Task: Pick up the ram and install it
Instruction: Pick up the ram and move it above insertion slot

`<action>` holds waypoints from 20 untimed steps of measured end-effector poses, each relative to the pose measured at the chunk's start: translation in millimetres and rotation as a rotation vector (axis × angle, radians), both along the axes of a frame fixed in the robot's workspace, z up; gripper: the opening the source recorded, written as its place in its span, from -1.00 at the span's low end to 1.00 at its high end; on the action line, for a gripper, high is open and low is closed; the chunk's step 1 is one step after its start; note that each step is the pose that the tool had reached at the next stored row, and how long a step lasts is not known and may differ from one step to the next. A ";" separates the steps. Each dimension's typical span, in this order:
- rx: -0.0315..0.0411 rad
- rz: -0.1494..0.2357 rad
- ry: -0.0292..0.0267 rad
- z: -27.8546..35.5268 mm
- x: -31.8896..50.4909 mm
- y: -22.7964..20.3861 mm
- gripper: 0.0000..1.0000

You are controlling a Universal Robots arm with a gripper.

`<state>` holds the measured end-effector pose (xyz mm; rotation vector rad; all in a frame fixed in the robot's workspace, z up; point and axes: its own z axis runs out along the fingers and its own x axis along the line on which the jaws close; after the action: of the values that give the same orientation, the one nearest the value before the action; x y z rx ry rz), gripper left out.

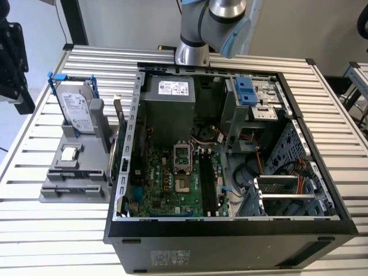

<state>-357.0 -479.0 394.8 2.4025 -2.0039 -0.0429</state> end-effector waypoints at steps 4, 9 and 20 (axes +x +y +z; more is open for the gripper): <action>-0.0001 0.030 0.0001 -0.2 0.0 0.0 -1.00; -0.0018 -0.005 0.0001 -2.5 1.1 0.1 -1.00; -0.0019 -0.083 0.0002 -7.2 4.8 0.9 -1.00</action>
<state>-352.2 -478.1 387.7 2.3168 -2.1018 -0.0420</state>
